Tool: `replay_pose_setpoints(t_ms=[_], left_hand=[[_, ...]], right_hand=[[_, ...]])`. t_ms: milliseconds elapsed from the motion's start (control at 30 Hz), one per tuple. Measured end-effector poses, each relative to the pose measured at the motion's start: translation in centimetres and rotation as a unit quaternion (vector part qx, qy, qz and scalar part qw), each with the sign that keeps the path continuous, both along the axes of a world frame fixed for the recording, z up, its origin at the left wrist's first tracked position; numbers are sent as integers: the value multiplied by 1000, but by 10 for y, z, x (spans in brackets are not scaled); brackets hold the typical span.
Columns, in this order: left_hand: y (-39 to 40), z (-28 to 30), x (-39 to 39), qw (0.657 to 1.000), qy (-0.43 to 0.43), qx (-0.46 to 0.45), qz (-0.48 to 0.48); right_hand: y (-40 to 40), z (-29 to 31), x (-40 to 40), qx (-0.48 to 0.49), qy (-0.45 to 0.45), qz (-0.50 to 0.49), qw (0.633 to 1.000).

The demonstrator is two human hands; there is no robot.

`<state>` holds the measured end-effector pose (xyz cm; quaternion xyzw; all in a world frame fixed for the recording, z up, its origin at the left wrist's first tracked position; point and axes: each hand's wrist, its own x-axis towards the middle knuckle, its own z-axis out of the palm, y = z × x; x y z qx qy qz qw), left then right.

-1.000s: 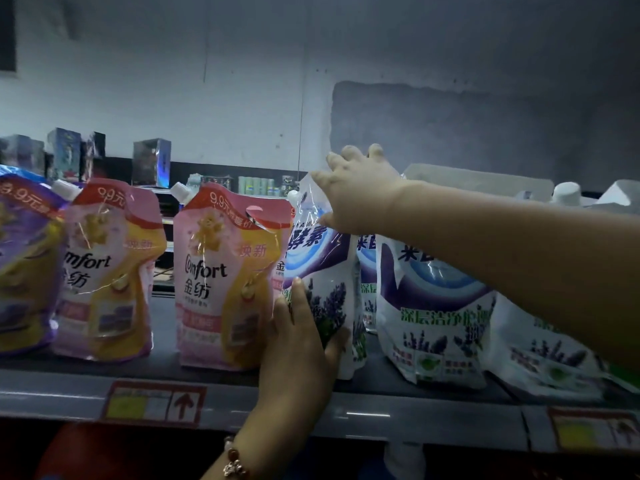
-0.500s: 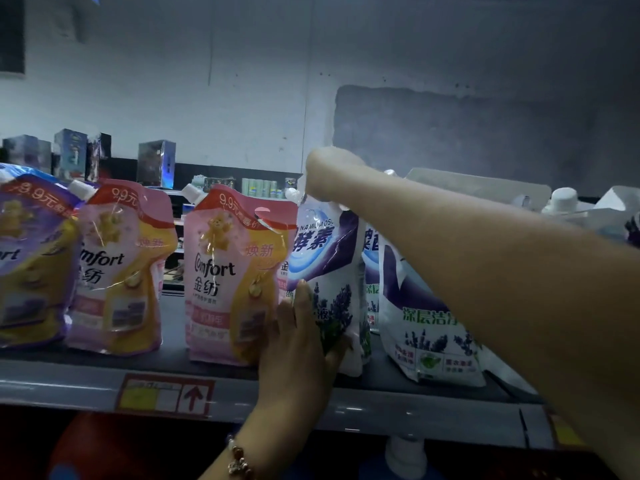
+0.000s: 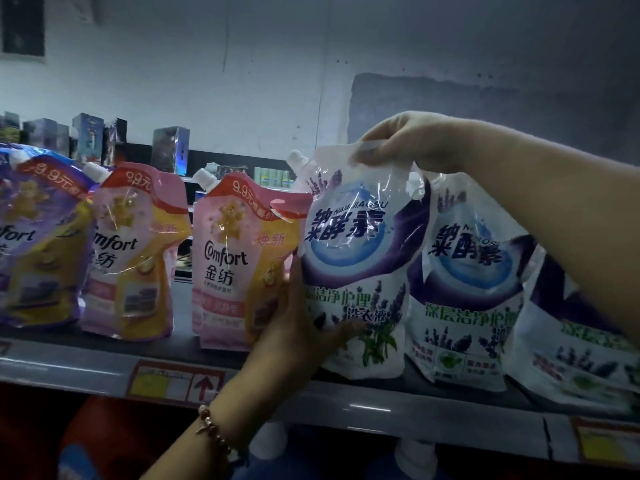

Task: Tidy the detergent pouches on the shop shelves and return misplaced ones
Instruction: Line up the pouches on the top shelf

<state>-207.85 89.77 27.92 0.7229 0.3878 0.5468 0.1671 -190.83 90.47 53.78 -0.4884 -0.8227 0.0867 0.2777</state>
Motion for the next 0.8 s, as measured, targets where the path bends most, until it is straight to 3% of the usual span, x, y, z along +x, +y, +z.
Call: replay_pose_setpoints(t_ms=[100,167,367,567,700,800], left_hand=[[5,2,2,997,-52,-24,-42],[6,2,7,998,-61,-14,-18],[-4,0,22,984,31,94,147],[-1,-7,21,966,78,121,214],[-1,-12,18,979,68,83,172],[-9,-13,21,977,110,60,173]], right_hand=[[6,-2,8,-10,28,31,999],[8,-2,6,-1,25,26,999],[-1,6,-10,68,-51,-19,996],[1,-3,-12,111,-56,-46,991],[-8,-11,-23,219,-210,-93,948],[-19,-15,-20,193,-313,-114,923]])
